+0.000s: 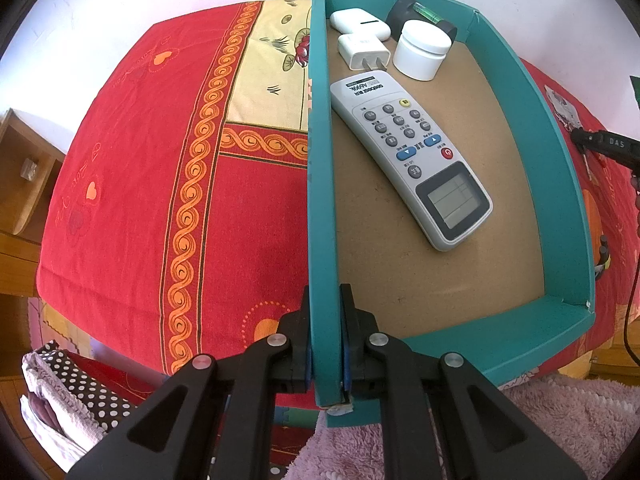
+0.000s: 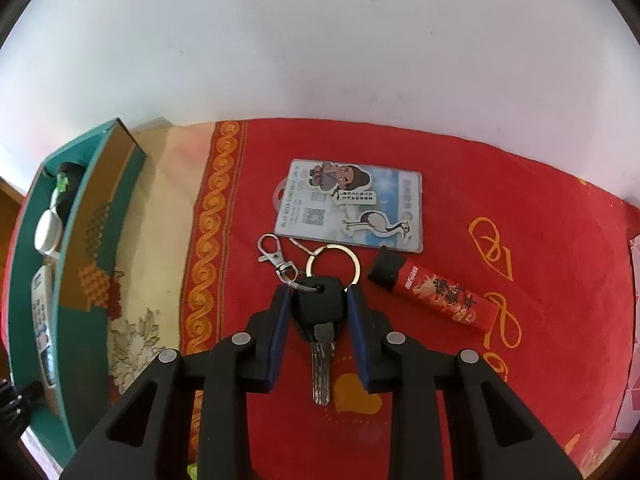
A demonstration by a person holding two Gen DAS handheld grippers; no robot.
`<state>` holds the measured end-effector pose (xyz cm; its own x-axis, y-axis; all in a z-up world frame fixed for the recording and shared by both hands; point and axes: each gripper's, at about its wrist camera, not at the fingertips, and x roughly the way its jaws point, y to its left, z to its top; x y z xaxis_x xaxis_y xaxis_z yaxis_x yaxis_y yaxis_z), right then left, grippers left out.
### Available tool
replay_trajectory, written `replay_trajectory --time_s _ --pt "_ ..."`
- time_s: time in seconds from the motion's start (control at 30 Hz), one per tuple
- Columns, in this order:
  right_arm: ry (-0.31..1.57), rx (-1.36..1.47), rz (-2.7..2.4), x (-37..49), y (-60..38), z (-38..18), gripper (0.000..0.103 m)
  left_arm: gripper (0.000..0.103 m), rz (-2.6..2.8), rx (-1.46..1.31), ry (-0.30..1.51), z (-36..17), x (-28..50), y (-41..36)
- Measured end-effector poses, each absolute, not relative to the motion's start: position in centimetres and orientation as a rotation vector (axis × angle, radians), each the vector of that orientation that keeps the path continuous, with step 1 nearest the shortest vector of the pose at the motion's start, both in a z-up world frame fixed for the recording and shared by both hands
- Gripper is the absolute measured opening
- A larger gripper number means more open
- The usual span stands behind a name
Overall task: Organize objects
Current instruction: 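Carry the keys into the teal box and lower them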
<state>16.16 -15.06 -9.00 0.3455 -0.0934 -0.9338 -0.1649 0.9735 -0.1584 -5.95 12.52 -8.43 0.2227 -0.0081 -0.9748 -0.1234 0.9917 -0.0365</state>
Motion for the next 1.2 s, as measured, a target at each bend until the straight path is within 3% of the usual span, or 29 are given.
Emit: replay_trajectory --time_s 0.63,0.87,1.2 --pt "0.999 -0.139 0.417 9.7 -5.5 1.8 0.029 0.008 0.074 -0.108 1.350 -8.4 -5.7 12.5" --pt "1.040 -0.197 0.540 9.1 0.2 0.3 0.029 0.008 0.074 -0.108 1.350 -8.4 -5.7 12.5" --pt "1.226 -0.316 0.582 10.3 5.1 -7.0 0.029 0.008 0.072 -0.109 1.348 -8.4 -5.7 12.5"
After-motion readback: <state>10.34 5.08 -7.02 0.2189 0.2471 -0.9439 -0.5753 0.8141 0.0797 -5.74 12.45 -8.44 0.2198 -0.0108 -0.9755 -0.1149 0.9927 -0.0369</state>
